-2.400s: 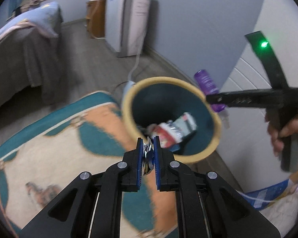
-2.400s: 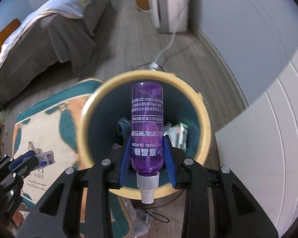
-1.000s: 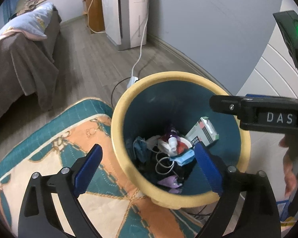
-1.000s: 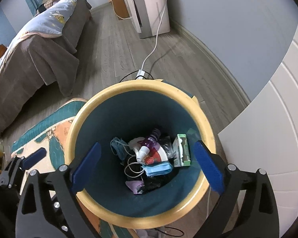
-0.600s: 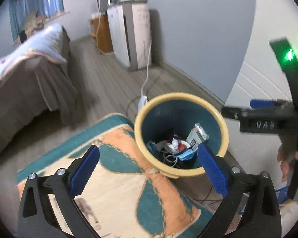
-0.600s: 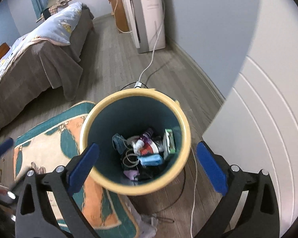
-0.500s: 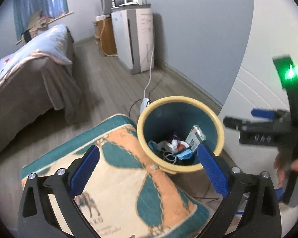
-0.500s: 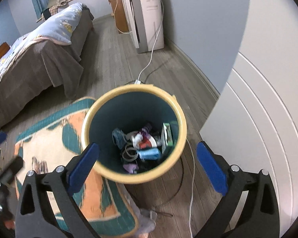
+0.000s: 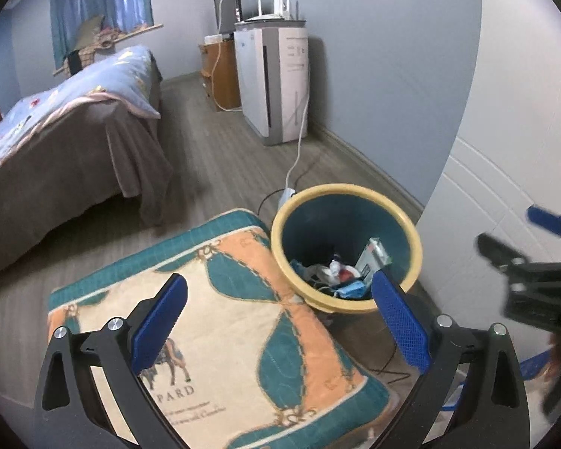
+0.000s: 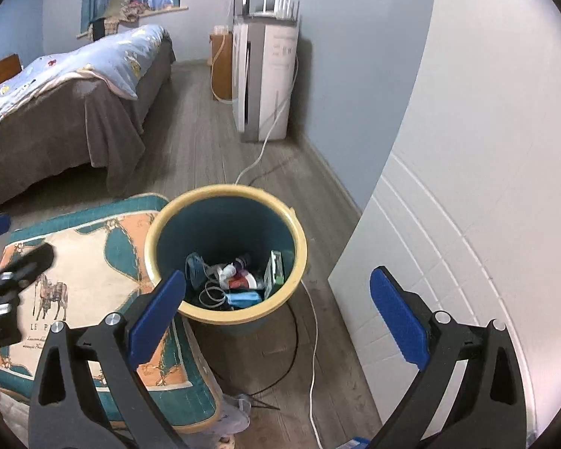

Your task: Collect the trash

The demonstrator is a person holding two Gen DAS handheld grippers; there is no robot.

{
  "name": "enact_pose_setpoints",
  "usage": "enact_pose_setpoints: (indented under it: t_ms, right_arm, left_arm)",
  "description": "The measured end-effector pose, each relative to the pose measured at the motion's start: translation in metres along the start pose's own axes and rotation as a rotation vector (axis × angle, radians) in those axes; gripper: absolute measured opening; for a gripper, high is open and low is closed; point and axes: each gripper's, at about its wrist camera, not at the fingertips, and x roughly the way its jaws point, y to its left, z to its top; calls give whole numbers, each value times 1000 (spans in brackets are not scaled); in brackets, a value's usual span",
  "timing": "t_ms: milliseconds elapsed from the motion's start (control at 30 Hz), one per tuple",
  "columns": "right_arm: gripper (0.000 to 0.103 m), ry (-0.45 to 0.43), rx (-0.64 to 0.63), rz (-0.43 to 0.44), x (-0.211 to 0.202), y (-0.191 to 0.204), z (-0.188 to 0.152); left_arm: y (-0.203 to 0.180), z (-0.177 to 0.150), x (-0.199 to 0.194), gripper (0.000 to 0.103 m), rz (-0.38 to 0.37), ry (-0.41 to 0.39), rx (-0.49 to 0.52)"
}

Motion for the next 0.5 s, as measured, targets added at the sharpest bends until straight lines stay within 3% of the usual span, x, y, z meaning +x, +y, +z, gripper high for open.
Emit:
enact_pose_setpoints:
  t_ms: [133,500]
  right_arm:
    - [97,-26,27,49,-13,-1,-4]
    - [97,-25,-7,36,-14,15,-5]
  left_arm:
    - [7,-3,4,98,-25,-9,3]
    - [21,-7,2,98,-23,-13,47]
